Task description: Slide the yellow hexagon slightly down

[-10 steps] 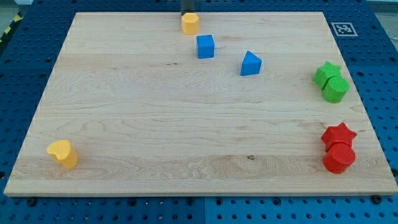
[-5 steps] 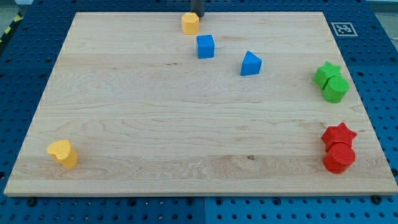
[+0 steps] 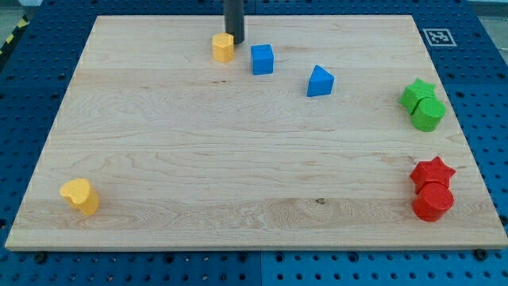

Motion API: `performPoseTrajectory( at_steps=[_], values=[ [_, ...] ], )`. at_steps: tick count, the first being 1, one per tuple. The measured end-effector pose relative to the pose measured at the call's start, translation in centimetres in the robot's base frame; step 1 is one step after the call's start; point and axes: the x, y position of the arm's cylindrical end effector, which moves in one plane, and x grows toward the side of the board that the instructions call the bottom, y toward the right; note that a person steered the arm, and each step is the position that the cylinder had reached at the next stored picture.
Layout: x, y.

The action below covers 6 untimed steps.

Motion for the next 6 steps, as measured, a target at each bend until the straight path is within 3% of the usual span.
performPoseTrajectory(
  at_steps=[6],
  values=[
    [6.9, -5.2]
  ],
)
